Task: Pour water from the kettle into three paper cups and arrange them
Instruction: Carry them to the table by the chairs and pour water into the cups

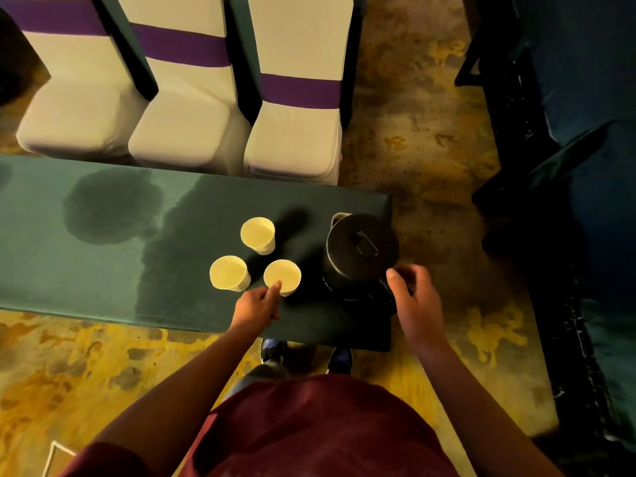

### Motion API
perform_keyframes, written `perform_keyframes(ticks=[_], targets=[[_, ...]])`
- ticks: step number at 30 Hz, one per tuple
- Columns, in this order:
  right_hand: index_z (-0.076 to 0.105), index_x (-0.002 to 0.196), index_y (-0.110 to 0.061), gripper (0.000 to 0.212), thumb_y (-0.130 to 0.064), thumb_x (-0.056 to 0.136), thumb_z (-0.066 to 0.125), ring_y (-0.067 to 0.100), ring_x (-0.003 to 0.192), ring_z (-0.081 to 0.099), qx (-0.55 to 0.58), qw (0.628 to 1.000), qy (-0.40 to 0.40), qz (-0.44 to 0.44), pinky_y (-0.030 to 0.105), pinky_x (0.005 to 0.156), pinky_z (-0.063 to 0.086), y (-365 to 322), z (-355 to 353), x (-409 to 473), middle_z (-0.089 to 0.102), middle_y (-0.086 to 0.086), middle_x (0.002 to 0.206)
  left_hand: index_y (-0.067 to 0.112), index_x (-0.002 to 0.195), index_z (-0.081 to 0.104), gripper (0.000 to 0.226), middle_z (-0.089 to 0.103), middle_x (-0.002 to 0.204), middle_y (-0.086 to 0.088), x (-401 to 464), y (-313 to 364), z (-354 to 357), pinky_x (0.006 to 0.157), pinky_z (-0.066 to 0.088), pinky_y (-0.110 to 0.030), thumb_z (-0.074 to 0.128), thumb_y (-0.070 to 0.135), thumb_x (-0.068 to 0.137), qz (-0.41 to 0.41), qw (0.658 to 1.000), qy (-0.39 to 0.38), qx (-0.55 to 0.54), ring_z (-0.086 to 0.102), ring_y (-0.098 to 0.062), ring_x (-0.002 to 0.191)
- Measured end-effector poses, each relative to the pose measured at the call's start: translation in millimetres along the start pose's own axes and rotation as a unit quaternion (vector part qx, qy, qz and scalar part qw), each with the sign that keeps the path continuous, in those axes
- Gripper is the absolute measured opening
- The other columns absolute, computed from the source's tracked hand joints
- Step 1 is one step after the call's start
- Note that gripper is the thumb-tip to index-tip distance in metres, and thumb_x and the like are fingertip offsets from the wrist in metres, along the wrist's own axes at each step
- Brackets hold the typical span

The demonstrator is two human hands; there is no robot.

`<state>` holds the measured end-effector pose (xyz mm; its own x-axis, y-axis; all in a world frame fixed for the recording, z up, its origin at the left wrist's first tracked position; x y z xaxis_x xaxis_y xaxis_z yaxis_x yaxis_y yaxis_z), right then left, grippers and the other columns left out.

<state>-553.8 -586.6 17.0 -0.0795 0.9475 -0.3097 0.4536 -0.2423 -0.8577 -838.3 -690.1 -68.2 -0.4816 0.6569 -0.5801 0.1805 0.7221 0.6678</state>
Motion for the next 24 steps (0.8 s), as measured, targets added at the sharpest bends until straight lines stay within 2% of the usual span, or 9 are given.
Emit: perform_keyframes(ticks=[3,8,12,16,24], targets=[[0.068,0.089,-0.031,0.039,-0.067,0.087,0.051,0.006,0.079,0.069,0.037,0.998,-0.053,0.021,0.030,0.072,0.047,17,7,2,0.073,-0.005,0.080,0.007,0.080,0.064,0.051,0.064,0.061,-0.007,5,4,2,0.050,0.048,-0.027,0.045,0.050,0.099,-0.010,0.999,0.009,-0.035,0.059,-0.015,0.050],[0.073,0.075,-0.022,0.048,-0.064,0.088,0.054,0.018,0.072,0.070,0.075,0.992,-0.100,-0.002,0.032,0.077,0.045,20,8,14,0.071,0.009,0.066,0.009,0.075,0.059,0.046,0.059,0.060,-0.007,13,9,3,0.049,0.044,-0.026,0.043,0.044,0.101,0.009,0.998,0.024,-0.058,0.054,-0.016,0.051],[0.066,0.066,-0.013,0.054,-0.062,0.087,0.057,0.024,0.058,0.061,0.098,0.989,-0.110,-0.002,0.033,0.069,0.050,21,9,17,0.060,0.007,0.055,0.006,0.072,0.057,0.046,0.058,0.058,-0.008,13,6,5,0.048,0.044,-0.027,0.043,0.038,0.102,0.030,0.999,0.017,-0.043,0.053,-0.016,0.048],[0.054,0.054,-0.015,0.054,-0.058,0.087,0.059,0.023,0.051,0.047,0.116,0.988,-0.106,0.004,0.024,0.053,0.043,21,12,17,0.046,0.003,0.049,0.008,0.070,0.056,0.042,0.058,0.058,-0.009,13,2,7,0.046,0.044,-0.025,0.044,0.033,0.102,0.026,0.998,0.015,-0.047,0.053,-0.016,0.047],[0.049,0.050,-0.015,0.058,-0.054,0.091,0.056,0.022,0.048,0.047,0.088,0.991,-0.102,-0.006,0.025,0.053,0.044,26,15,22,0.044,0.005,0.047,0.011,0.070,0.058,0.044,0.063,0.057,-0.005,19,-1,5,0.048,0.047,-0.026,0.048,0.040,0.100,0.030,0.998,0.004,-0.051,0.056,-0.009,0.042]])
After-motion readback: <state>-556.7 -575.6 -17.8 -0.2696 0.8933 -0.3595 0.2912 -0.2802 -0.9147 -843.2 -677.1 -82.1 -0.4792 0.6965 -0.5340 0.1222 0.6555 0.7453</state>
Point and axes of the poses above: each hand's wrist, its own x-axis towards the middle knuckle, its own z-axis out of the palm, y = z × x, the point moved 4 cm from there along x, towards the middle knuckle
